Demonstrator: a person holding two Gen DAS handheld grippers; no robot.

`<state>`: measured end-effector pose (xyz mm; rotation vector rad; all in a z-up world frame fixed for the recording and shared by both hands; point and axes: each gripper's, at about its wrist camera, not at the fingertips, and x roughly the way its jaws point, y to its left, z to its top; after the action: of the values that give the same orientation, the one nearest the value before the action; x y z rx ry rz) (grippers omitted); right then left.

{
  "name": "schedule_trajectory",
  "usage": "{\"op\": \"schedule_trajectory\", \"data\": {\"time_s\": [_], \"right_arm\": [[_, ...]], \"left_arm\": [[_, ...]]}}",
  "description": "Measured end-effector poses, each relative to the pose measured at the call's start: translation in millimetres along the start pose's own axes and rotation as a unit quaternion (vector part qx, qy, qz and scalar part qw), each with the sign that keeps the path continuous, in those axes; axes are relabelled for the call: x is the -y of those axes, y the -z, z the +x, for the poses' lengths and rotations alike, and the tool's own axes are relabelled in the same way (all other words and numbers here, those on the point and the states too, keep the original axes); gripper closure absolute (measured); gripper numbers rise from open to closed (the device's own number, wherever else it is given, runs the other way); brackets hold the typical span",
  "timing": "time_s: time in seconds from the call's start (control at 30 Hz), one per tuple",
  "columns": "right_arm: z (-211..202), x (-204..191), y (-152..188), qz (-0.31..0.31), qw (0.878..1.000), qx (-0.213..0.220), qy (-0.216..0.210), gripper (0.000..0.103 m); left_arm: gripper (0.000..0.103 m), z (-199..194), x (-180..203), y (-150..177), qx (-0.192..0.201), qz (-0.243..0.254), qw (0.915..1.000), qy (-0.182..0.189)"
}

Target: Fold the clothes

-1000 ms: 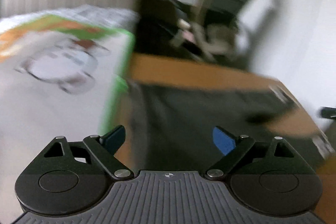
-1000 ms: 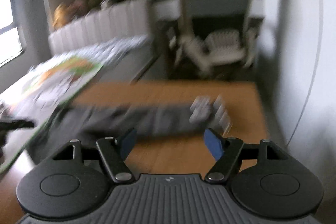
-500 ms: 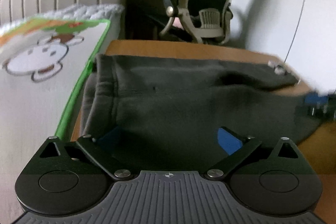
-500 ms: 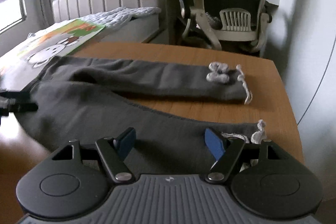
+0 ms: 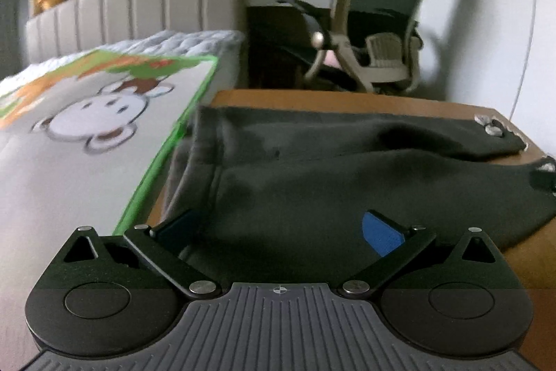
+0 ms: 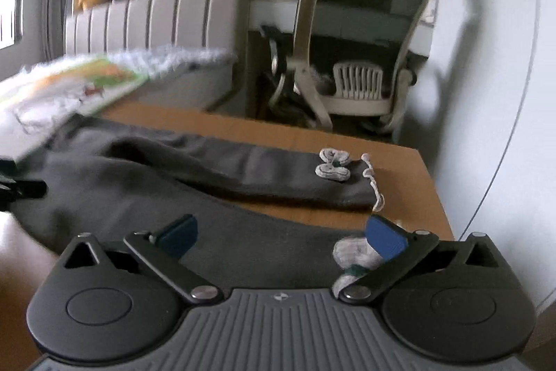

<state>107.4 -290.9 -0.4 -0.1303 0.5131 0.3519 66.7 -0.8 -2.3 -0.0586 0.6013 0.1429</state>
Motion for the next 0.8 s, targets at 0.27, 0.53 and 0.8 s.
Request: {"op": "schedule_trajectory", "data": {"time_s": [0.27, 0.53, 0.8], "right_arm": [[-68, -11, 35, 0.055, 0.998, 0.007, -0.013, 0.000], [-66, -38, 45, 0.074, 0.993, -0.091, -0.012, 0.000], [-60, -47, 46, 0.069, 0.991, -0.112, 0.028, 0.000]], "left_arm": [[0.000, -53, 30, 37, -0.009, 0.022, 0.9992, 0.034], [0.000, -57, 40, 46, -0.054, 0.018, 0.9983, 0.016], [0.000, -54, 40, 46, -0.056, 0.021, 0.9982, 0.011]]}}
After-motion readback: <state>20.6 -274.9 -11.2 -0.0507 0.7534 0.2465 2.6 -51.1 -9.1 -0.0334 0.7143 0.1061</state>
